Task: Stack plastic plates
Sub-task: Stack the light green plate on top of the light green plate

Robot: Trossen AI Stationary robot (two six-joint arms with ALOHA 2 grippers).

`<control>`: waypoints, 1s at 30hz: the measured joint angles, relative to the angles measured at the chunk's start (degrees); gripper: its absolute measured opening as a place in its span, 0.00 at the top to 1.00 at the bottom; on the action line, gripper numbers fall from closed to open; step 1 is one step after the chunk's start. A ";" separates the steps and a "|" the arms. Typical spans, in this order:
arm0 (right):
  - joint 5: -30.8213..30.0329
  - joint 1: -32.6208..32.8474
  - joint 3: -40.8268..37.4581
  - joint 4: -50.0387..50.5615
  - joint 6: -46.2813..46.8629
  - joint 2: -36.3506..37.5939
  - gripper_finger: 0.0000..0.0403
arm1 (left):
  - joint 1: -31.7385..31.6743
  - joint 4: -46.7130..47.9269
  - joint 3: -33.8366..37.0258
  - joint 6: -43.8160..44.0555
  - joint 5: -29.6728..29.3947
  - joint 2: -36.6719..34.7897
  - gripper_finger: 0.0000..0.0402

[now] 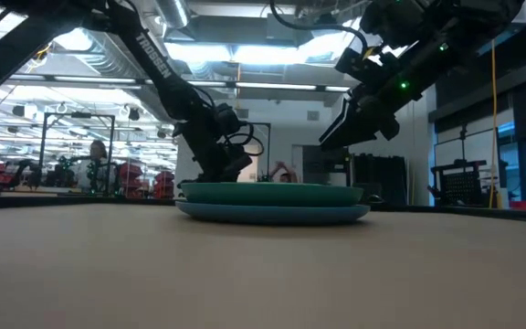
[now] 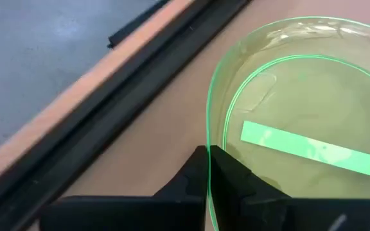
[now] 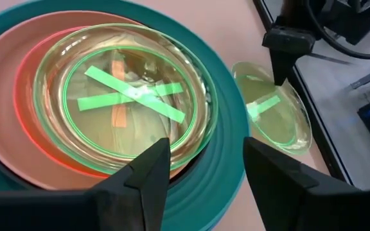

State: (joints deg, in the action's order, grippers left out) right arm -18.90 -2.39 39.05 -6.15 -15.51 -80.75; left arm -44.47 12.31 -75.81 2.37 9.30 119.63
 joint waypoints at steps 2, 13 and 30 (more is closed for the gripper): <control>0.00 0.00 0.00 0.03 0.02 0.00 0.53 | 0.00 -0.56 0.06 -0.34 -1.58 -0.37 0.99; -4.49 0.11 0.00 0.57 -0.16 0.00 0.53 | -0.04 1.19 0.14 -3.33 -2.16 -11.90 1.00; -10.13 0.13 -0.07 23.08 7.55 15.20 0.53 | 16.70 6.11 3.19 -9.02 0.00 -20.94 1.00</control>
State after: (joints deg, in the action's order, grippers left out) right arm -29.02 -2.26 38.98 16.93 -7.96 -65.55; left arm -27.77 18.42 -72.62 -6.65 9.31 98.70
